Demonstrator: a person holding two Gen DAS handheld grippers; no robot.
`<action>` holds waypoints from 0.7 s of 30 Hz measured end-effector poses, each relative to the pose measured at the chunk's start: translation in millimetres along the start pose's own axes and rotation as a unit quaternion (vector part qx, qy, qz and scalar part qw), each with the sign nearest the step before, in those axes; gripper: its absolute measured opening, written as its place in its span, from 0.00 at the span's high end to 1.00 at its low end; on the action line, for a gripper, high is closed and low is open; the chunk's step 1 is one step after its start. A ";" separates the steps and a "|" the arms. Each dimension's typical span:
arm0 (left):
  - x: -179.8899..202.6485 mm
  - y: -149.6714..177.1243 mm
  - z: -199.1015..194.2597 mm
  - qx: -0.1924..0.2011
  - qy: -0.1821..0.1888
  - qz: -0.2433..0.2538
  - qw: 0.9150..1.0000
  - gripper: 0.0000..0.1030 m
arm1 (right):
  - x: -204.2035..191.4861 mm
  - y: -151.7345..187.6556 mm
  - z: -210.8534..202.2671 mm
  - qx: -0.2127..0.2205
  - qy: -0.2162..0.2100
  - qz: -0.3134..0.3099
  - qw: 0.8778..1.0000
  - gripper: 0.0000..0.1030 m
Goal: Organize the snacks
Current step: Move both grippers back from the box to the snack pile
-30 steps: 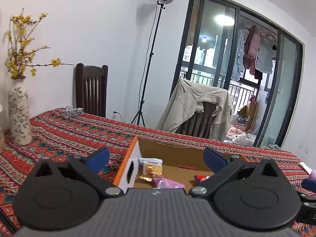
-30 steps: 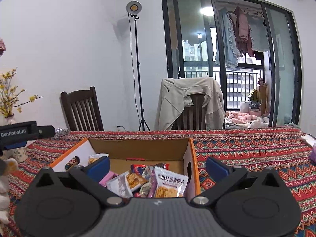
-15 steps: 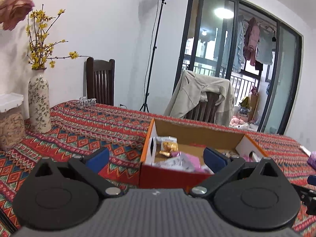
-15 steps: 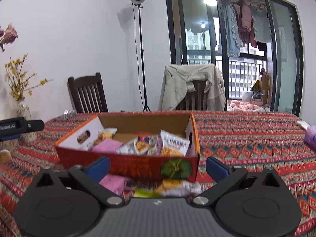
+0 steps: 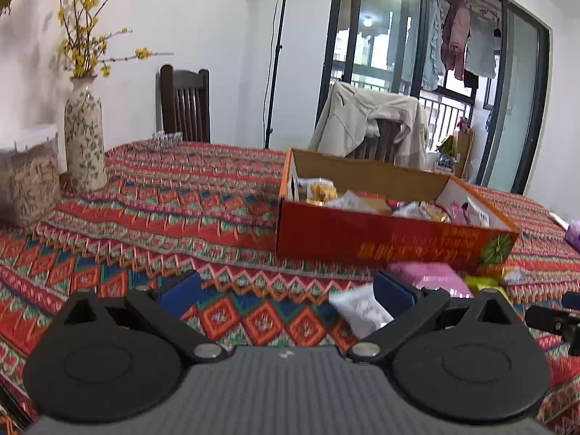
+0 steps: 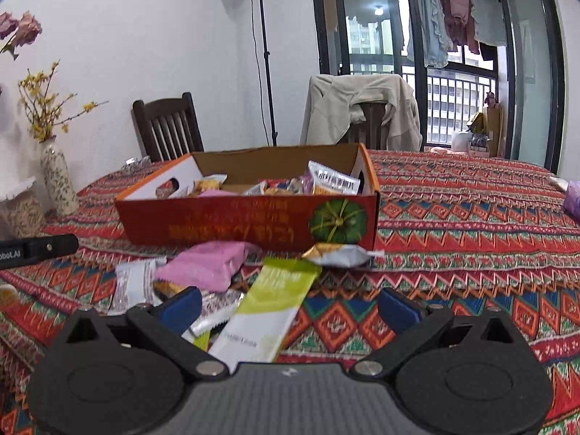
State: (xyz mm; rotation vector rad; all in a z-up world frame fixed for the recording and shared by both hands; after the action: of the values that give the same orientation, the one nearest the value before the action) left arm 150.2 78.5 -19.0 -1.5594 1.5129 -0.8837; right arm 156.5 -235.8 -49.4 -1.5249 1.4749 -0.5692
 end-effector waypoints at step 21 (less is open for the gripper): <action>-12.5 20.2 9.0 -0.002 0.004 -0.038 0.999 0.00 | -13.3 6.0 21.0 -0.026 0.029 -0.013 0.999 0.03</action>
State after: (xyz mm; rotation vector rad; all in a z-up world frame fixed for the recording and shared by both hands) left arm 148.3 91.7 -40.6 -1.6274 1.4691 -0.9317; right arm 168.4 -216.4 -61.0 -1.5814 1.5257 -0.6000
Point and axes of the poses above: each gripper's, at about its wrist camera, not at the fingertips, and z roughly the way its jaws point, x to its right, y to its underside, the point moved 6 cm from there along z, roughly the way its jaws point, and after that the axes turned 9 degrees about z, right-handed, at the moved point
